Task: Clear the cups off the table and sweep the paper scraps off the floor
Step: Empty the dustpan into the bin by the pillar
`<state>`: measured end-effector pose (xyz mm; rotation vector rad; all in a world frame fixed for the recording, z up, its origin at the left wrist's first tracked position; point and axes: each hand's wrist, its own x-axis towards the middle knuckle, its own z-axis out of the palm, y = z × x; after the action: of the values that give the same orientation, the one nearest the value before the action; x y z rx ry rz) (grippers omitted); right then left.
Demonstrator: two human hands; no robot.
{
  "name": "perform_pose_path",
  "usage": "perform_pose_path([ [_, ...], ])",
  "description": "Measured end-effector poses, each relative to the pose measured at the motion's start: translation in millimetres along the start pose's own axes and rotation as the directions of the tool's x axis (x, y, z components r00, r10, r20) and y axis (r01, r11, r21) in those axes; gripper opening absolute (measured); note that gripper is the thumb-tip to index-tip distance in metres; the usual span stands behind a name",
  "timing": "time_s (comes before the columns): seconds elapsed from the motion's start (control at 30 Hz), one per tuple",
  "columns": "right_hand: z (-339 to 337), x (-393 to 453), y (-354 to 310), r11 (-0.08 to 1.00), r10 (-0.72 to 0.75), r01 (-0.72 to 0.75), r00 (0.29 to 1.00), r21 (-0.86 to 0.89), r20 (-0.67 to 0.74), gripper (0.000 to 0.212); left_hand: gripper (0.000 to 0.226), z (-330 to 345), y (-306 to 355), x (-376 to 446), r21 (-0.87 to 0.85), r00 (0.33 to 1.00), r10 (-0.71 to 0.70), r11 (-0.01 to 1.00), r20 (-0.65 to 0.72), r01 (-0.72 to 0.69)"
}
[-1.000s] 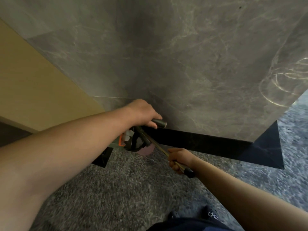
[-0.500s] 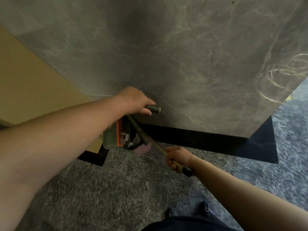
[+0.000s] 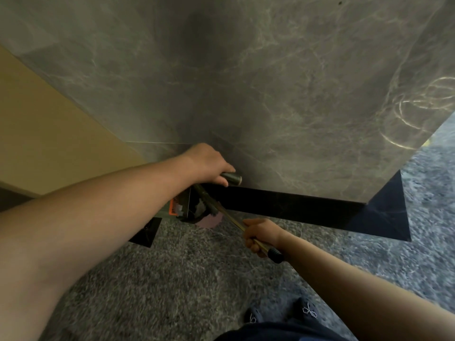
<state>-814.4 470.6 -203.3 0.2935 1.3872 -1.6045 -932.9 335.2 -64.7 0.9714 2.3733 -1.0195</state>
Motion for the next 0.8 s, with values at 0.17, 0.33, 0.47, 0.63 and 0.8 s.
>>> perform_pose_path([
  [0.17, -3.5, -2.8, -0.8, 1.0, 0.01, -0.01, 1.0, -0.001, -0.007, 0.047, 0.058, -7.9, -32.5, -8.6, -0.009, 0.999, -0.047, 0.999, -0.014, 0.047],
  [0.33, -4.0, -6.9, -3.8, 1.0, 0.006, -0.005, 1.0, 0.01, -0.018, 0.051, 0.057, -13.8, -41.6, -8.0, -0.011, 0.998, -0.064, 0.998, 0.0, 0.064],
  [0.47, -4.0, -6.3, -3.5, 1.0, -0.016, 0.017, 1.0, 0.026, -0.025, 0.047, 0.058, 8.4, -18.4, 0.4, -0.093, 0.997, -0.066, 0.993, 0.032, 0.069],
  [0.63, -6.6, -5.6, -1.7, 1.0, -0.01, 0.01, 1.0, 0.019, -0.018, 0.045, 0.055, -1.4, -29.9, 2.2, -0.069, 0.996, -0.09, 0.994, -0.009, 0.089],
  [0.8, -3.7, -6.2, -2.7, 1.0, -0.008, 0.008, 0.999, 0.007, -0.035, 0.045, 0.054, -26.3, -47.1, 0.0, -0.006, 0.993, -0.118, 0.993, -0.025, 0.118],
])
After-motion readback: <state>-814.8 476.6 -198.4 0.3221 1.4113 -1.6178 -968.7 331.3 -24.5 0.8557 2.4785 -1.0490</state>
